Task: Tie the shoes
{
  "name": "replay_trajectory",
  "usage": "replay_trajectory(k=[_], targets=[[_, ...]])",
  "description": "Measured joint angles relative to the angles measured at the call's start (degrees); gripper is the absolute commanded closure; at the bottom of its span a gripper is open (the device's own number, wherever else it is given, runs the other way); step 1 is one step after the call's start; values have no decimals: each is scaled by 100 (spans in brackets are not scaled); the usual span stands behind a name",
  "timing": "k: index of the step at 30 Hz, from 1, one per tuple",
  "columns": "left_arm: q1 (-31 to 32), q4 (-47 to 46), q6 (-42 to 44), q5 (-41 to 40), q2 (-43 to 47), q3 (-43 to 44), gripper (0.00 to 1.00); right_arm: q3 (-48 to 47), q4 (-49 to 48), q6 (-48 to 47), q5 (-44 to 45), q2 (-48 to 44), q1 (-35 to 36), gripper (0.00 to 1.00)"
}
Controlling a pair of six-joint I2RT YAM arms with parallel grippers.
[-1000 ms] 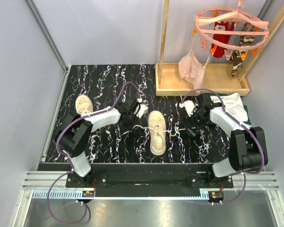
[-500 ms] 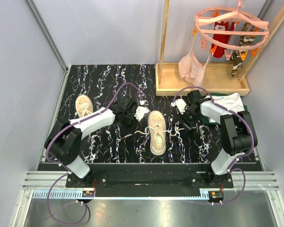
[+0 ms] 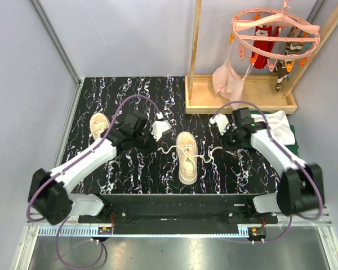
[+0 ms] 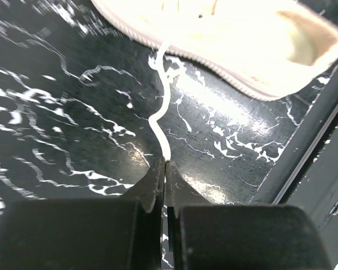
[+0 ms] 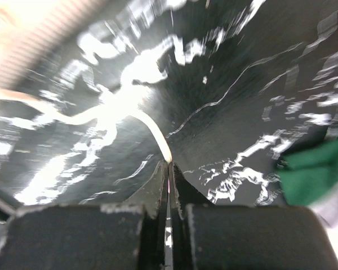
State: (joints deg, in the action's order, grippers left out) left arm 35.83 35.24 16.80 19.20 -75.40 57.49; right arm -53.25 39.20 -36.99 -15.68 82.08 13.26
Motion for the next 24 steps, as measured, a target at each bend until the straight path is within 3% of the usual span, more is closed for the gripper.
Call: replay_trajectory(k=[5,13,19,24], targets=[[-26,-131,256,66,907,-249,100,-629,201,774,-1060,-1001,2,100],[-26,-216,1045,103,1930,-743,100,-1659,-9,2151,-2828,-363,507,100],[-28,52,2116,411,2846,-1191,100,-2006,-461,2833,-3174,164,1294,100],[4,645,3047,761,3436,-1355,100,-2398,-1071,3193,-3067,855,1528,100]])
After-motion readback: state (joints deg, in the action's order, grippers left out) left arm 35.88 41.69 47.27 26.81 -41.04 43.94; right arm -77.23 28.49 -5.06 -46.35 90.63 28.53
